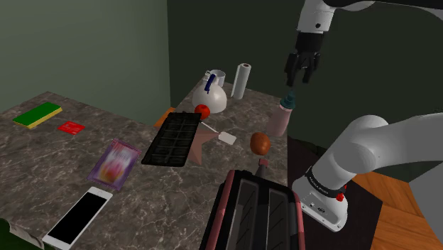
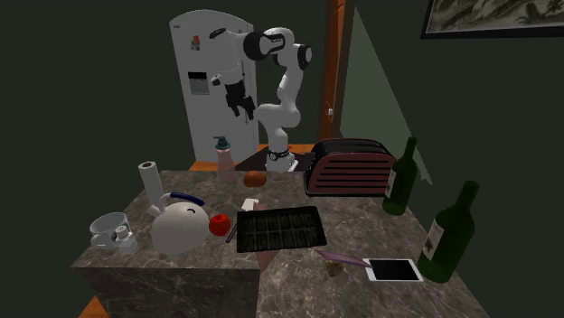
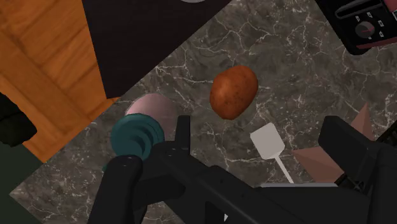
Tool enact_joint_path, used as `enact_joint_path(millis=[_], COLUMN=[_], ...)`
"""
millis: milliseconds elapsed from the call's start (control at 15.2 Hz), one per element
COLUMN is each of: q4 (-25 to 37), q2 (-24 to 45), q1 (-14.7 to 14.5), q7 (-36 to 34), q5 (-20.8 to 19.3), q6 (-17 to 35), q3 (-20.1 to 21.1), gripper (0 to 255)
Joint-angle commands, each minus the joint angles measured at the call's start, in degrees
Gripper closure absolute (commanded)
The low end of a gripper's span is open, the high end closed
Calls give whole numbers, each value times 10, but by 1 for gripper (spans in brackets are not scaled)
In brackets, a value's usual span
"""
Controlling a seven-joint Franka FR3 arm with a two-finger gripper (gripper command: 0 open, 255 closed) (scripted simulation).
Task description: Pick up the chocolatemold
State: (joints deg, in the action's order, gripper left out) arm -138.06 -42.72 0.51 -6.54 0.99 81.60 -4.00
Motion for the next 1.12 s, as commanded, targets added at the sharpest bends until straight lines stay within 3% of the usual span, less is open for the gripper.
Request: enact_joint_path(millis=[0,594,1056], q4=[0,-147,-208], q2=[0,-47,-2], q1=[0,-15,-44], q7=[0,-157,-267], q5=[0,126,231], q6=[0,183,368], q3=[0,90,183], gripper=[0,0,0])
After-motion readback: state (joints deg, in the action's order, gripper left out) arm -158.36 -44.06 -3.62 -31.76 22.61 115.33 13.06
